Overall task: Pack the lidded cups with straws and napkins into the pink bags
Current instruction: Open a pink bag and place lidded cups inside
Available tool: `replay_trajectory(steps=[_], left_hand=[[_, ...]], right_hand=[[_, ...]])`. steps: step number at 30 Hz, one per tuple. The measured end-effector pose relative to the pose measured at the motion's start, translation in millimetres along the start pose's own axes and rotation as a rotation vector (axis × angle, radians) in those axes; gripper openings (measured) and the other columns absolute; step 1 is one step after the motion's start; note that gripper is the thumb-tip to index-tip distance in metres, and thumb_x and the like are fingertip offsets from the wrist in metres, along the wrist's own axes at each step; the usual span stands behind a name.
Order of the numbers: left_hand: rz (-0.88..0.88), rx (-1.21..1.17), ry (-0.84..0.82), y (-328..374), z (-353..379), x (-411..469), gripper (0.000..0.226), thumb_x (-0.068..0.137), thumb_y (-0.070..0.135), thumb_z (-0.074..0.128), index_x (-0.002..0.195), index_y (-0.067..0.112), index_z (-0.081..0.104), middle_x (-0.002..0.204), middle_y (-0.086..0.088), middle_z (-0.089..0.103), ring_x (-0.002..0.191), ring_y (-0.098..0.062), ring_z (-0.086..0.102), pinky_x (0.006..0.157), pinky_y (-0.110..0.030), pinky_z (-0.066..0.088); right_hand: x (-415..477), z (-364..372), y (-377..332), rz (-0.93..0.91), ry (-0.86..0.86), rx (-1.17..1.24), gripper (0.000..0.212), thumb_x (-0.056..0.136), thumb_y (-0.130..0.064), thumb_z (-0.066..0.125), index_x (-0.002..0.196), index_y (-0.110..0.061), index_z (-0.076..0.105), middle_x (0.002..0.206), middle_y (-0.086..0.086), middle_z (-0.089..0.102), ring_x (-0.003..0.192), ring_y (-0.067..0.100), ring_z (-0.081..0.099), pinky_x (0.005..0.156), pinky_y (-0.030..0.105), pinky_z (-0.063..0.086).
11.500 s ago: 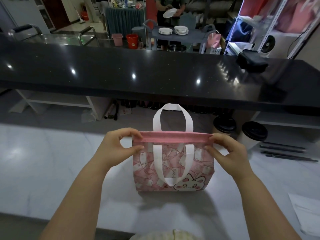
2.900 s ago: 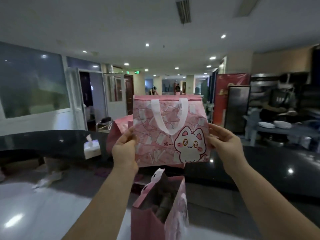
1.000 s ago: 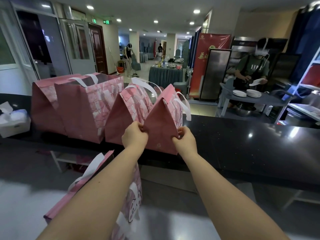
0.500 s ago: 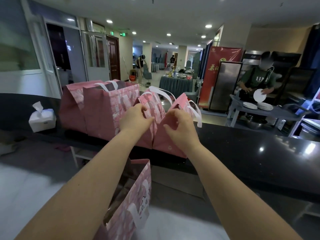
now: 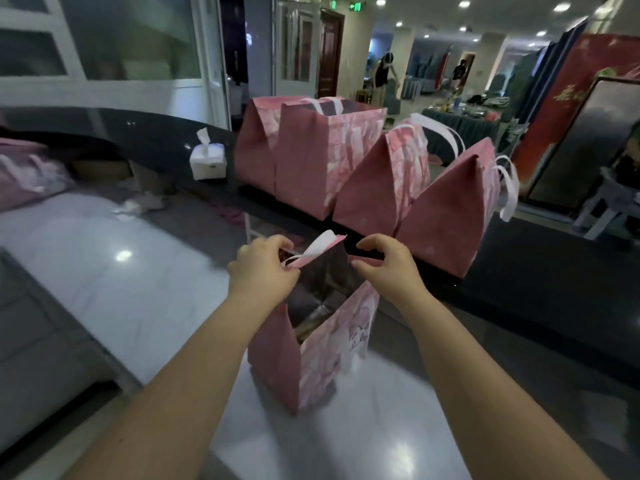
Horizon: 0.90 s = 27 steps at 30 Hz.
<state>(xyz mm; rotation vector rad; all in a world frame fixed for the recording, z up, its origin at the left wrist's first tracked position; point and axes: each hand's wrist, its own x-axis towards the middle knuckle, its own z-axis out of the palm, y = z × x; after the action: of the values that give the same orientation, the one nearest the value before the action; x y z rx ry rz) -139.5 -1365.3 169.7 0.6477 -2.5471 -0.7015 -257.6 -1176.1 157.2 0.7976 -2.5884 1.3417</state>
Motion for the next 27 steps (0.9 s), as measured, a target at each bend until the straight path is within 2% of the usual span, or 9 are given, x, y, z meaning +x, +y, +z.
replay_trajectory(steps=[4,6,9,13,16,18,20,23,27], left_hand=[[-0.052,-0.043,0.046,-21,-3,-28,0.042,0.075,0.037,0.075,0.116,0.034,0.064,0.117,0.002,0.061,0.111,-0.026,0.054,0.087,-0.039,0.049],[-0.048,-0.064,0.102,-28,-2,-44,0.046,0.075,0.04,0.079,0.118,0.032,0.064,0.118,-0.001,0.058,0.115,-0.027,0.049,0.09,-0.04,0.045],[-0.068,-0.126,0.196,-33,7,-68,0.045,0.072,0.046,0.08,0.111,0.032,0.061,0.11,0.002,0.049,0.112,-0.024,0.044,0.088,-0.032,0.039],[-0.192,-0.248,0.102,-36,27,-91,0.042,0.072,0.055,0.077,0.095,0.03,0.052,0.097,0.009,0.051,0.093,-0.015,0.052,0.077,-0.029,0.045],[-0.256,-0.312,0.036,-35,37,-97,0.025,0.078,0.049,0.073,0.078,0.031,0.055,0.08,0.016,0.06,0.076,-0.006,0.059,0.065,-0.024,0.049],[-0.247,-0.316,0.074,-37,37,-97,0.021,0.082,0.04,0.07,0.068,0.032,0.057,0.069,0.017,0.061,0.068,-0.003,0.06,0.058,-0.019,0.045],[-0.231,-0.318,0.129,-40,36,-95,0.024,0.085,0.04,0.068,0.065,0.028,0.062,0.063,0.014,0.063,0.063,-0.003,0.059,0.056,-0.02,0.044],[-0.213,-0.373,0.151,-46,34,-92,0.031,0.087,0.043,0.068,0.067,0.021,0.068,0.062,0.01,0.064,0.063,-0.005,0.06,0.057,-0.022,0.045],[-0.206,-0.631,0.169,-46,37,-109,0.04,0.087,0.061,0.055,0.068,0.028,0.065,0.063,0.023,0.063,0.064,0.008,0.057,0.057,-0.004,0.039]], right_hand=[[5,12,6,0.128,-0.035,-0.138,0.036,0.08,-0.025,0.073,0.115,-0.029,0.063,0.121,0.003,0.059,0.12,0.023,0.049,0.101,0.044,0.045],[12,14,8,0.225,-0.103,-0.208,0.049,0.08,-0.028,0.07,0.127,-0.03,0.056,0.131,0.008,0.053,0.125,0.027,0.044,0.102,0.046,0.043],[18,20,11,0.324,-0.196,-0.273,0.062,0.081,-0.028,0.066,0.139,-0.029,0.045,0.138,0.01,0.047,0.129,0.032,0.039,0.104,0.048,0.04],[15,32,21,0.273,-0.117,-0.266,0.051,0.082,-0.015,0.058,0.131,-0.025,0.055,0.129,0.01,0.056,0.122,0.033,0.045,0.101,0.047,0.042],[3,29,32,0.233,0.057,-0.05,0.043,0.079,0.001,0.049,0.112,-0.021,0.065,0.113,0.006,0.065,0.105,0.027,0.059,0.085,0.034,0.05],[-7,21,38,0.294,0.156,0.157,0.033,0.079,0.002,0.056,0.101,-0.021,0.066,0.102,0.005,0.068,0.087,0.018,0.064,0.069,0.022,0.048],[-20,12,42,0.36,0.193,0.349,0.025,0.08,-0.003,0.066,0.098,-0.02,0.067,0.096,0.003,0.07,0.085,0.017,0.066,0.067,0.021,0.05],[-55,0,52,0.367,0.114,0.557,0.018,0.081,-0.023,0.075,0.099,-0.023,0.072,0.095,-0.001,0.073,0.084,0.013,0.068,0.064,0.021,0.051],[-112,-7,75,0.268,0.022,0.817,0.036,0.077,-0.03,0.074,0.112,-0.023,0.069,0.097,-0.004,0.072,0.083,0.008,0.067,0.07,0.022,0.054]])
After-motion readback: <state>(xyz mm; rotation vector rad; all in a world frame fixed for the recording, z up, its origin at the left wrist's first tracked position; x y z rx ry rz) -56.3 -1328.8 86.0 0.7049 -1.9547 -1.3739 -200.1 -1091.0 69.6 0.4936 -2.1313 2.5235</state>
